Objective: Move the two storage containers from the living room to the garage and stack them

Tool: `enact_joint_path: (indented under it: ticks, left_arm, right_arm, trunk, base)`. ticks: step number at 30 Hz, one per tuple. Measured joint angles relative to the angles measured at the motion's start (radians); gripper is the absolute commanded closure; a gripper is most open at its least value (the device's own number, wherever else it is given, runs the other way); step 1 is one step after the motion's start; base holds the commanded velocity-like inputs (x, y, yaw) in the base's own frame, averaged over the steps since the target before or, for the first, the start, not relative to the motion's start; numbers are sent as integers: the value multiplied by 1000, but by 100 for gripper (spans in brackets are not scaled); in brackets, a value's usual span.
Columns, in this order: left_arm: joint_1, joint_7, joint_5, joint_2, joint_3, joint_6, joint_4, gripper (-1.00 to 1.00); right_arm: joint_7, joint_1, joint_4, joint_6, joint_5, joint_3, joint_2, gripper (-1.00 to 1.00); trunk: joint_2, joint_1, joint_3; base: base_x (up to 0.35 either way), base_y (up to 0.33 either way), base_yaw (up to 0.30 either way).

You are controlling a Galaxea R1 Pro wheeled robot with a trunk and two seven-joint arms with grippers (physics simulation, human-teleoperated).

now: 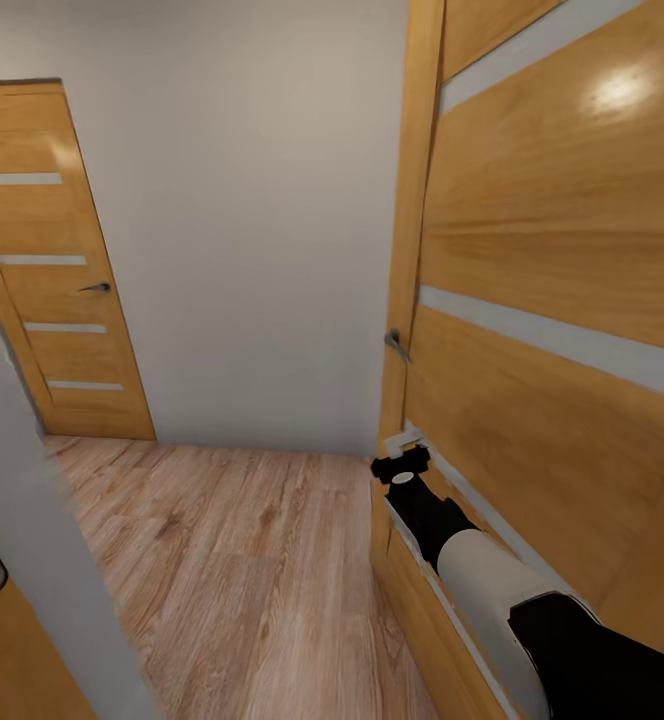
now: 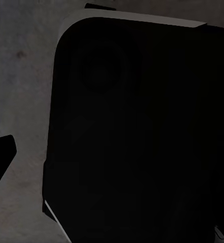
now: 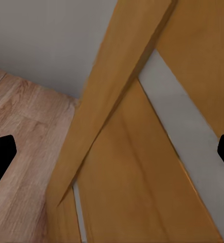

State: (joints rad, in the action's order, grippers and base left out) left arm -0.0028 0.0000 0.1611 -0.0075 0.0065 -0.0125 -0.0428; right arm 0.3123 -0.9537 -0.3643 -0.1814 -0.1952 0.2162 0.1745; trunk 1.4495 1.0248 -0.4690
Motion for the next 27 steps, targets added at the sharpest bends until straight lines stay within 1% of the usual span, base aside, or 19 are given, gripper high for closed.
enact_joint_path:
  ticks: [7, 13, 18, 22, 27]
  left_arm:
    - [0, 0, 0, 0, 1, 0, 0, -100]
    - [0, 0, 0, 0, 1, 0, 0, -100]
    - [0, 0, 0, 1, 1, 0, 0, -100]
    - [0, 0, 0, 1, 1, 0, 0, -100]
    - [0, 0, 0, 2, 1, 0, 0, -100]
  right_arm:
    - [9, 0, 0, 5, 1, -1, 0, -100]
    - [10, 0, 1, 31, 3, -2, 0, -100]
    - [10, 0, 1, 33, 3, -3, 0, -100]
    - [7, 0, 8, 34, 2, -3, 0, -100]
    - [8, 0, 54, 35, -4, -2, 0, -100]
  trunk:
    - [0, 0, 0]
    - [0, 0, 0]
    - [0, 0, 0]
    - [0, 0, 0]
    - [0, 0, 0]
  base:
    - [138, -145, 0]
    - [20, -19, 0]
    - [38, -1, 0]
    - [192, 0, 0]
    - [277, 0, 0]
